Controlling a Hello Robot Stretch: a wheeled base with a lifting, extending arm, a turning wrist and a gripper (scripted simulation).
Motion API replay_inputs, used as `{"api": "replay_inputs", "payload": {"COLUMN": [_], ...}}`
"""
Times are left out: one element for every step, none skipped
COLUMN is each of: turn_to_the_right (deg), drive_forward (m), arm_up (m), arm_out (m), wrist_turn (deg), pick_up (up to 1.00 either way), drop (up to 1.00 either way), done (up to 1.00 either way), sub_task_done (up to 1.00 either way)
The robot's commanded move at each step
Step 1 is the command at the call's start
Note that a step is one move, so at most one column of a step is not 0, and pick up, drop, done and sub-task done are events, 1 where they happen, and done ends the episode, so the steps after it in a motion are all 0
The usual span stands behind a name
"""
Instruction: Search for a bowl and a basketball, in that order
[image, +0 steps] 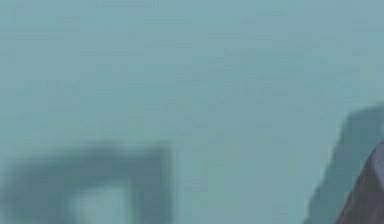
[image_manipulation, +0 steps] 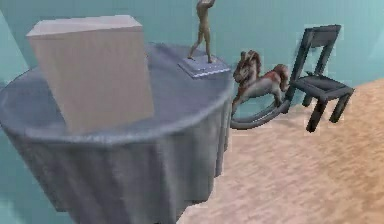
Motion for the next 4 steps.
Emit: {"api": "replay_inputs", "payload": {"turn_to_the_right": [45.0, 45.0, 45.0, 18.0], "drive_forward": [0.0, 0.0, 0.0, 0.0], "arm_up": [0.0, 0.0, 0.0, 0.0], "arm_out": [0.0, 0.0, 0.0, 0.0], "wrist_turn": [0.0, 0.0, 0.0, 0.0], "pick_up": [0.0, 0.0, 0.0, 0.0], "drop": [0.0, 0.0, 0.0, 0.0], "done": [0.0, 0.0, 0.0, 0.0], "sub_task_done": [0.0, 0.0, 0.0, 0.0]}}
